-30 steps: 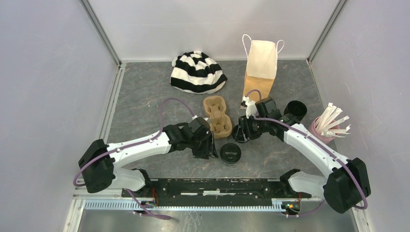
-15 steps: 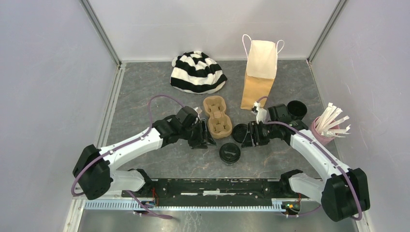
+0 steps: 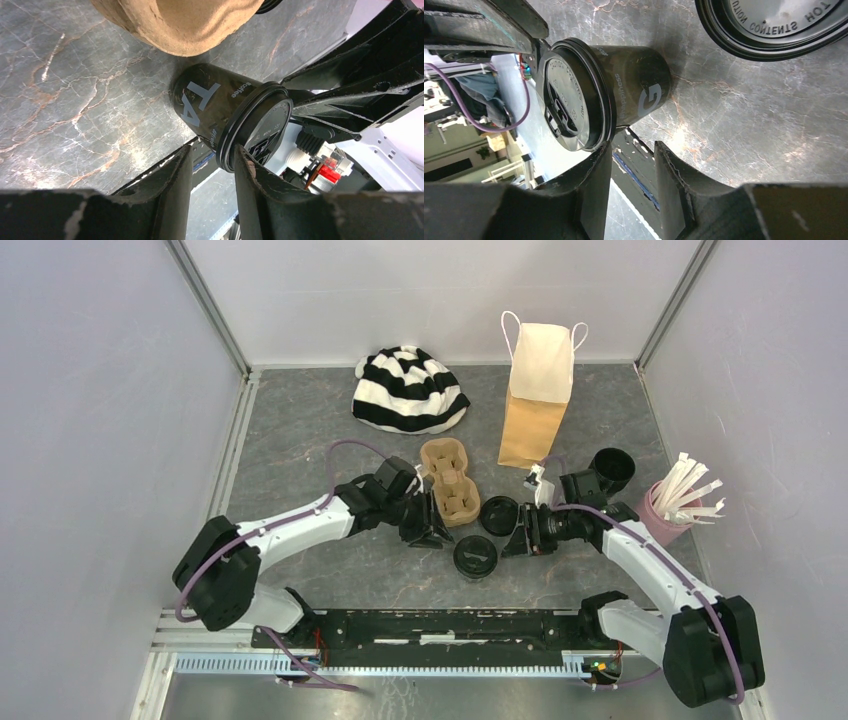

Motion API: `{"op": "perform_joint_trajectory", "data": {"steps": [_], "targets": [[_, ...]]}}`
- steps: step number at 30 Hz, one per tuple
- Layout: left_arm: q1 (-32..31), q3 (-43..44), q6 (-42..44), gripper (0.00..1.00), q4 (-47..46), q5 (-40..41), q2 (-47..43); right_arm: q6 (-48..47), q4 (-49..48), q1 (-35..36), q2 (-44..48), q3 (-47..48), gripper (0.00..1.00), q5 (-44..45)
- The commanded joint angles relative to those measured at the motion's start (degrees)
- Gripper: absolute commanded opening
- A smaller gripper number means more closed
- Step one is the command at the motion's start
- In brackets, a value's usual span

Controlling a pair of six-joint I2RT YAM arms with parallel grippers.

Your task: Pack the takeout coffee

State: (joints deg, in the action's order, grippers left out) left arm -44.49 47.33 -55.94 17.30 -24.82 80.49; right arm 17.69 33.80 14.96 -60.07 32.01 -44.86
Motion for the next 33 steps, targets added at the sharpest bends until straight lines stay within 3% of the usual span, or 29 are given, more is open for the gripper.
{"op": "perform_joint_trajectory", "data": {"steps": [1,20,33], "targets": [[-0.54,0.11,1.38,0.42,-2.43,-3.29,1.39,2.51,-5.06,-0.17,-0.37,-1.49,0.42,-3.94],[-2.27,-0.53,1.45,0.44,-2.03,-2.44,0.46,3.14,-5.74,0.86,-1.82,-2.24,0.42,-4.36],[-3.01,-1.06,1.89,0.41,-2.01,-2.00,2.48,3.06,-4.89,1.74,-1.61,-1.12,0.50,-4.19]]}}
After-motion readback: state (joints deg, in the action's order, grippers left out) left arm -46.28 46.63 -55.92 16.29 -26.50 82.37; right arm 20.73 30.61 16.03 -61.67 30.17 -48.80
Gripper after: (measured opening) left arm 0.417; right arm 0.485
